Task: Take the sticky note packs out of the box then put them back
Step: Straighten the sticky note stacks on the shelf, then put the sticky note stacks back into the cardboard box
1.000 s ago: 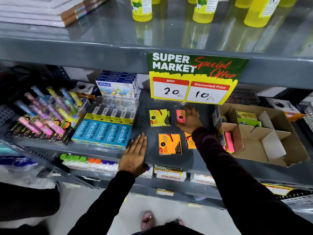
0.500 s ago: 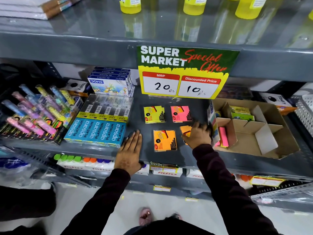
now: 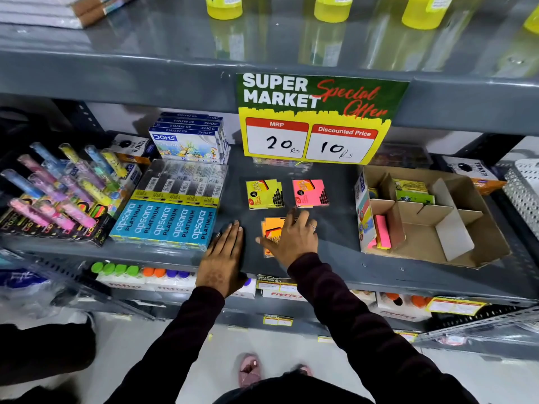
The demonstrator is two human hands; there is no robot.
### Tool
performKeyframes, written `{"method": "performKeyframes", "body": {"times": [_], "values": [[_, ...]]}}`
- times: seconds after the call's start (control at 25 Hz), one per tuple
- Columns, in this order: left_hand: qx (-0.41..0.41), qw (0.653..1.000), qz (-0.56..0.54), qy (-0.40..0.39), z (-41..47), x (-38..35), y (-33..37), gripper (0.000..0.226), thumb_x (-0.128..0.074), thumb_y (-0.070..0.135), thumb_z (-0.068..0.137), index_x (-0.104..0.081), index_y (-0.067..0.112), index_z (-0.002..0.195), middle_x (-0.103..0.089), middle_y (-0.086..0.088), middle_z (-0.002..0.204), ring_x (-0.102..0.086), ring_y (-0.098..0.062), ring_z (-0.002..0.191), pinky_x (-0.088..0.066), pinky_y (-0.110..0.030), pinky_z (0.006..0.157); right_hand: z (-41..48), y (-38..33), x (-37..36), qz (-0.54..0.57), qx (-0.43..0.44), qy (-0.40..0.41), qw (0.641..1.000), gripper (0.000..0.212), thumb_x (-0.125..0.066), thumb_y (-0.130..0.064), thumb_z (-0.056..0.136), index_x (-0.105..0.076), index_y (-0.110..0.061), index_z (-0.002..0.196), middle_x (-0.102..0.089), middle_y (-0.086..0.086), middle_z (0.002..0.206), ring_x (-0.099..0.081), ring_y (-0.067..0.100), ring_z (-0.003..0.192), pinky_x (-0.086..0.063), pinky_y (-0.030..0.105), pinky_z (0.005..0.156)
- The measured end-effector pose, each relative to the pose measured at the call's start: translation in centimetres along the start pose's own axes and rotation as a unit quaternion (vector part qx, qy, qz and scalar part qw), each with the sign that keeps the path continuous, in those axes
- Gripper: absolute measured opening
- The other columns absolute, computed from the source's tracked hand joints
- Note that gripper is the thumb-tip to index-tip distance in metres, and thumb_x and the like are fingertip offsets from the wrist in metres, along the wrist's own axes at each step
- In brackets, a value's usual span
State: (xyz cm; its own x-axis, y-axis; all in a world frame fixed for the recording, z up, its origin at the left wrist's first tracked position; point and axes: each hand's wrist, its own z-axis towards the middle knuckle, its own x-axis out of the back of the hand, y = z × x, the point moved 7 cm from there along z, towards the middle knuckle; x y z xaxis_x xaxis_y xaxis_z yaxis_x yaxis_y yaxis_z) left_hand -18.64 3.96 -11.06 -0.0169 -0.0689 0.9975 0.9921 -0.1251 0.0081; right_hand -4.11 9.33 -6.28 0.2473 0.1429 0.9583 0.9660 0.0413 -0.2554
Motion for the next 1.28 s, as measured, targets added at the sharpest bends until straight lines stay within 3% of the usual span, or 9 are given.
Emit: {"method": "performKeyframes", "body": {"times": [0.12, 0.4, 0.6, 0.76, 0.88, 1.0, 1.08, 1.16, 1.28], "values": [[0.0, 1.0, 0.007, 0.004, 0.0, 0.0, 0.0, 0.111, -0.081, 0.041, 0.048, -0.033, -0.001, 0.139, -0.036, -0.019, 0.145, -0.036, -0.032, 0.132, -0.029, -0.044, 0.105, -0.6, 0.0, -0.7, -0.027, -0.005, -0.002, 1.0, 0.108, -0.055, -0.073, 0.072, -0.018, 0.0, 0.143, -0.036, 0.022, 0.134, -0.038, 0.041, 0.124, -0.043, 0.047, 0.099], [0.0, 1.0, -0.003, 0.008, 0.0, 0.2, 0.1, 0.108, -0.08, 0.033, 0.048, -0.033, -0.002, 0.138, -0.034, -0.019, 0.146, -0.035, -0.031, 0.133, -0.032, -0.044, 0.105, -1.4, -0.4, -1.1, -0.029, 0.004, 0.01, 1.0, 0.093, -0.057, -0.057, 0.08, -0.02, 0.001, 0.143, -0.039, 0.026, 0.136, -0.037, 0.042, 0.127, -0.039, 0.049, 0.103], [-0.009, 1.0, 0.003, 0.008, -0.1, 0.3, 0.2, 0.111, -0.084, 0.035, 0.046, -0.035, -0.004, 0.137, -0.037, -0.02, 0.144, -0.038, -0.032, 0.131, -0.032, -0.044, 0.104, -1.8, 0.8, 0.0, 0.012, -0.011, 0.011, 1.0, 0.109, -0.066, -0.058, 0.071, -0.01, -0.002, 0.147, -0.04, 0.025, 0.133, -0.038, 0.042, 0.124, -0.035, 0.048, 0.106], [-0.009, 1.0, -0.026, 0.006, 0.1, 0.0, 0.0, 0.112, -0.085, 0.031, 0.044, -0.033, -0.004, 0.138, -0.035, -0.021, 0.145, -0.036, -0.033, 0.131, -0.03, -0.046, 0.105, -4.2, 2.4, 4.0, 0.049, -0.008, 0.09, 0.995, 0.119, -0.071, -0.061, 0.061, -0.016, 0.002, 0.145, -0.05, 0.026, 0.121, -0.047, 0.039, 0.113, -0.038, 0.045, 0.102], [-0.016, 0.999, -0.039, 0.005, 0.2, -0.4, 0.0, 0.114, -0.086, 0.03, 0.045, -0.031, -0.003, 0.139, -0.032, -0.02, 0.148, -0.034, -0.033, 0.133, -0.026, -0.045, 0.108, -5.8, 6.6, 8.8, 0.111, -0.057, 0.194, 0.973, 0.118, -0.071, -0.057, 0.052, -0.027, 0.006, 0.141, -0.054, 0.031, 0.111, -0.053, 0.045, 0.102, -0.045, 0.049, 0.092], [-0.016, 1.0, -0.026, 0.002, 0.2, -0.6, -0.1, 0.117, -0.088, 0.033, 0.042, -0.032, -0.005, 0.138, -0.033, -0.022, 0.146, -0.034, -0.032, 0.133, -0.019, -0.041, 0.112, -6.2, 13.4, 12.2, 0.143, -0.142, 0.27, 0.942, 0.11, -0.07, -0.051, 0.053, -0.033, 0.009, 0.136, -0.051, 0.036, 0.114, -0.051, 0.05, 0.103, -0.047, 0.054, 0.09], [-0.016, 1.0, -0.026, 0.001, 0.2, -0.7, -0.1, 0.119, -0.088, 0.037, 0.041, -0.032, -0.005, 0.138, -0.033, -0.022, 0.146, -0.032, -0.032, 0.133, -0.01, -0.038, 0.112, -5.8, 18.3, 12.7, 0.171, -0.196, 0.277, 0.925, 0.109, -0.068, -0.054, 0.055, -0.03, 0.005, 0.139, -0.049, 0.038, 0.117, -0.048, 0.051, 0.109, -0.042, 0.054, 0.094], [-0.011, 1.0, -0.029, -0.005, 0.3, -0.8, -0.2, 0.121, -0.088, 0.038, 0.04, -0.032, -0.005, 0.138, -0.033, -0.021, 0.146, -0.033, -0.032, 0.133, -0.011, -0.039, 0.111, -4.9, 22.2, 11.9, 0.221, -0.228, 0.271, 0.909, 0.11, -0.057, -0.063, 0.049, -0.032, -0.004, 0.139, -0.052, 0.035, 0.119, -0.049, 0.047, 0.113, -0.041, 0.051, 0.096], [-0.013, 0.999, -0.027, -0.013, 0.2, -0.8, -0.1, 0.122, -0.089, 0.038, 0.039, -0.031, -0.005, 0.138, -0.033, -0.022, 0.146, -0.034, -0.033, 0.132, -0.006, -0.036, 0.112, -3.2, 24.6, 9.2, 0.272, -0.215, 0.259, 0.902, 0.096, -0.054, -0.064, 0.05, -0.041, -0.011, 0.128, -0.059, 0.023, 0.119, -0.052, 0.041, 0.112, -0.048, 0.051, 0.095]]}}
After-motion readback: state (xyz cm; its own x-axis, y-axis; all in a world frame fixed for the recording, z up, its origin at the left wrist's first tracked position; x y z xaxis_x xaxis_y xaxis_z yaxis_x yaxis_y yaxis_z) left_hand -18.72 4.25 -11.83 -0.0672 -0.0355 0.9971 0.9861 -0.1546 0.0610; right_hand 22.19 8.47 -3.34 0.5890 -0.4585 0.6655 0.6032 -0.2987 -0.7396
